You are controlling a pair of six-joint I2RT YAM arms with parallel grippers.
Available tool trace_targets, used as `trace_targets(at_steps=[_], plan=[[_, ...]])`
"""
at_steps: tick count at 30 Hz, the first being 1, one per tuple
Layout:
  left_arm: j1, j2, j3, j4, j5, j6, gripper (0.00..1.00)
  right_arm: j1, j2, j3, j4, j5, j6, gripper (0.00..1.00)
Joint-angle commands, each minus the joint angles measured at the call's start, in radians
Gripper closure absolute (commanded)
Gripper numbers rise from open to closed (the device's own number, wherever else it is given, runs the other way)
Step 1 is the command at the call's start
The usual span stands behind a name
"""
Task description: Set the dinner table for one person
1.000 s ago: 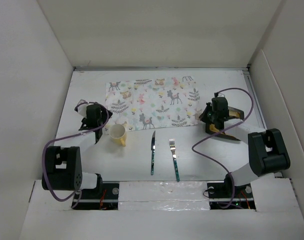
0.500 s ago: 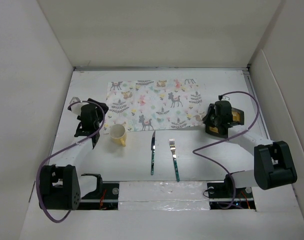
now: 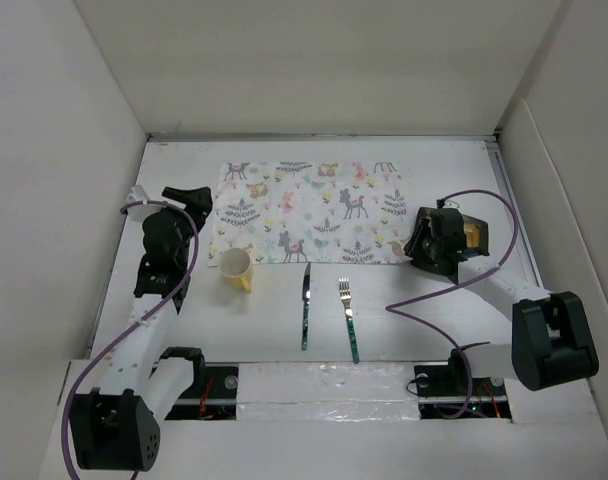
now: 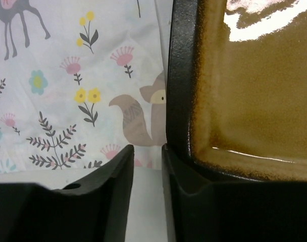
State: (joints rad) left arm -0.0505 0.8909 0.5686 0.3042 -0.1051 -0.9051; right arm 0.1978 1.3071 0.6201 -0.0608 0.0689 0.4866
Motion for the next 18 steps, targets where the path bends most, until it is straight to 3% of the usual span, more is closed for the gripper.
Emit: trace_targets(at_steps=[1,6,8,9,10,11,15,17,18], plan=[[0.003,-0.064,0.065,-0.016,0.056,0.032,0.4,0.0,-0.023,0.046,-0.025,0.017,-0.025,0.56],[0.003,-0.132,0.083,-0.04,0.141,0.093,0.4,-0.009,-0.066,0.102,-0.079,0.074,-0.022,0.55],[0.003,-0.136,0.106,-0.057,0.223,0.123,0.41,-0.027,-0.112,0.109,-0.082,0.106,0.001,0.61],[0.003,-0.144,0.109,-0.063,0.255,0.15,0.43,-0.041,-0.136,0.099,-0.077,0.133,0.009,0.67],[0.003,-0.15,0.117,-0.073,0.293,0.164,0.46,-0.091,-0.159,0.078,-0.074,0.147,0.027,0.93],[0.003,-0.159,0.119,-0.08,0.373,0.182,0.51,-0.125,-0.207,0.063,-0.062,0.152,0.039,1.0],[0.003,-0.208,0.134,-0.145,0.588,0.305,0.98,-0.325,-0.284,0.0,-0.037,0.092,0.064,1.0],[-0.078,-0.224,0.161,-0.245,0.566,0.406,1.0,-0.439,-0.296,-0.023,-0.028,0.071,0.082,1.0],[-0.092,-0.239,0.181,-0.273,0.567,0.444,1.0,-0.477,-0.296,-0.031,-0.016,0.049,0.087,0.95]])
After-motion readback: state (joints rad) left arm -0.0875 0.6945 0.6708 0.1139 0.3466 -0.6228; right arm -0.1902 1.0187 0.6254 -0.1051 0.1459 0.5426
